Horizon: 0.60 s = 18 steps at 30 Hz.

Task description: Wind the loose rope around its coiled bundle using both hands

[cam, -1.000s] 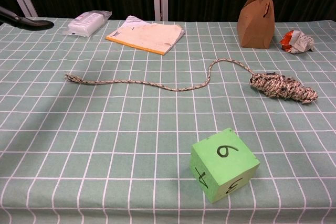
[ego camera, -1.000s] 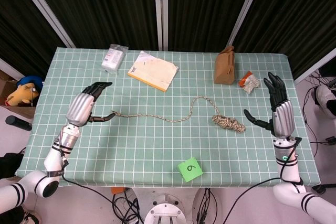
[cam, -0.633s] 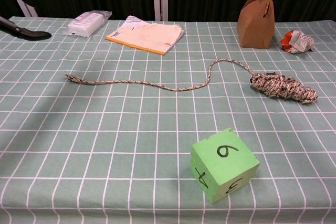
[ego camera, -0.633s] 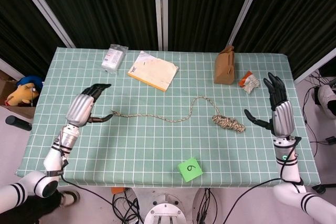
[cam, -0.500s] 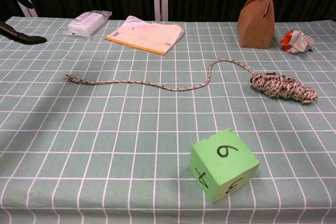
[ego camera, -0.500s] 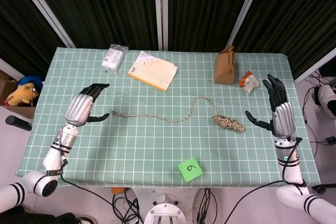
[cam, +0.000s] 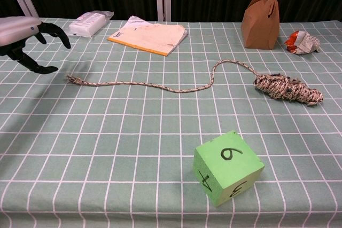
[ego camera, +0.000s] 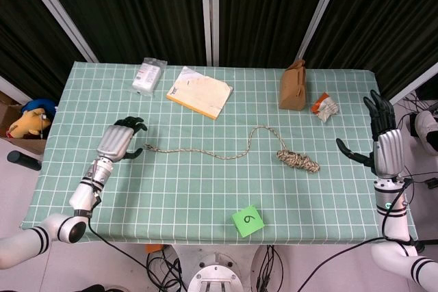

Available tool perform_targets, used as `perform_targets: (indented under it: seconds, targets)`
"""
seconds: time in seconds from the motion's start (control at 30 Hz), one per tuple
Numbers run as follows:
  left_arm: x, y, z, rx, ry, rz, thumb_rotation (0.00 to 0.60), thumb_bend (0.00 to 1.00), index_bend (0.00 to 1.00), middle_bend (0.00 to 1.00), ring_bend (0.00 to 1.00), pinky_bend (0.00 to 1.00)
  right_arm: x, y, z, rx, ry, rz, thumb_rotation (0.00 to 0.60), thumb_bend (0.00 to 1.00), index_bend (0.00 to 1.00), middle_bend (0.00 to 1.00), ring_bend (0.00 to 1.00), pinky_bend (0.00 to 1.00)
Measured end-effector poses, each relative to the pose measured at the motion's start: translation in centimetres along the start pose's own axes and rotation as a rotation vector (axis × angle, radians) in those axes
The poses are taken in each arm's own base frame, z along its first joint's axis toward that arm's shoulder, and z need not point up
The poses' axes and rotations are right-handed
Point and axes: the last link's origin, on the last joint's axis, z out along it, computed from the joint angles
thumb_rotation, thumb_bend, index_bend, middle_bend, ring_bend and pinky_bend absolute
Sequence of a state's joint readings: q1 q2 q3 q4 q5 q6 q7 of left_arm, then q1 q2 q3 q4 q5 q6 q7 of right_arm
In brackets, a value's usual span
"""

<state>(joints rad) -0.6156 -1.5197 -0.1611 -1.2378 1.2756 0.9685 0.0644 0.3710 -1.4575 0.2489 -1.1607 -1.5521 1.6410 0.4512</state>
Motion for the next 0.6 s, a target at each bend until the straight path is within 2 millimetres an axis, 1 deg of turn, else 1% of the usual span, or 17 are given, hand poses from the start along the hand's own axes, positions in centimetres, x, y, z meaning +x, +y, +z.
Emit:
perform_targets:
  seconds: [0.17,0.43,0.6]
  targets:
    - [-1.1,0.8,0.7,-0.017,-0.006,0.003,0.6,0.33,0.42,0.21,0.17,0.26,0.0,0.3,-0.2,-0.01,-0.01,-0.021,0.6,0.18,0.0,0.0,0.0,0.0]
    - [-2.9,1.5,1.4,-0.029,-0.038,-0.001,0.6,0.34,0.43,0.21,0.18,0.26,0.1,0.6,-0.3,-0.014,-0.008,-0.028,0.6,0.18,0.0,0.0,0.0,0.0]
    - [-3.5,1.7,1.8,-0.031,-0.05,-0.002,0.6,0.34,0.45,0.21,0.18,0.26,0.0,0.8,-0.4,-0.023,-0.011,-0.035,0.6,0.18,0.0,0.0,0.0,0.0]
